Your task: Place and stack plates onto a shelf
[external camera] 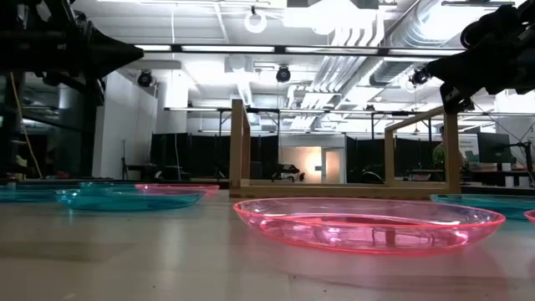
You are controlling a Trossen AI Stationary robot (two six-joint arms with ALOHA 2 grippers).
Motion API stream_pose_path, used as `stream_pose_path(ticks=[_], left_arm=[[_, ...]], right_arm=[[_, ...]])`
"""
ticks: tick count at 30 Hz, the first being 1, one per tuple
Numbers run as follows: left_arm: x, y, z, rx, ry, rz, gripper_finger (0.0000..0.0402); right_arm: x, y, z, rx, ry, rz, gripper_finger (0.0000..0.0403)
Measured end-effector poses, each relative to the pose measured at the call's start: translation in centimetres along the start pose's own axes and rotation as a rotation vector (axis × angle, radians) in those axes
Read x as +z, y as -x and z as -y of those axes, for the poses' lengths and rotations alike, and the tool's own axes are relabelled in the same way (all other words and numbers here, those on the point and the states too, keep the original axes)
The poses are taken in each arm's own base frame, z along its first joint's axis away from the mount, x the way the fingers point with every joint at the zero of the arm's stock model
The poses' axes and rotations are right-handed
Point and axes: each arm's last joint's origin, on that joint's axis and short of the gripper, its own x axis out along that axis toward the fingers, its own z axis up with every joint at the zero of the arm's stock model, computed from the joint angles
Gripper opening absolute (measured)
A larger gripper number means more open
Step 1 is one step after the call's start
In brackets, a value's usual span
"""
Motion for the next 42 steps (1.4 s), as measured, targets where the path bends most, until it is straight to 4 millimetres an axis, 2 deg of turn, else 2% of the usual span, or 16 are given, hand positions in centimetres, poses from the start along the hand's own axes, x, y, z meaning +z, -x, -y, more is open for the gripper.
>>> stream_pose_path(ticks=[23, 29, 37, 39, 42], left_arm=[[0.0, 0.0, 0.0, 0.000, 0.000, 0.000, 0.0001], [0.0, 0.0, 0.0, 0.000, 0.000, 0.000, 0.0001], [0.0, 0.0, 0.0, 0.000, 0.000, 0.000, 0.0001], [0.0, 0.0, 0.0, 0.000, 0.000, 0.000, 0.0001], [0.0, 0.0, 0.0, 0.000, 0.000, 0.000, 0.0001]], right_arm=[[0.0, 0.0, 0.0, 0.000, -0.018, 0.000, 0.0000], [0.0, 0.0, 0.0, 0.001, -0.298, 0.001, 0.0000], [0.6, 0.0, 0.2, -0.089, -0.499, 0.112, 0.0000], [1.0, 0.1, 0.4, -0.146, -0.650, 0.204, 0.0000], [1.7, 0.4, 0.9, -0.254, -0.955, 0.437, 0.0000]])
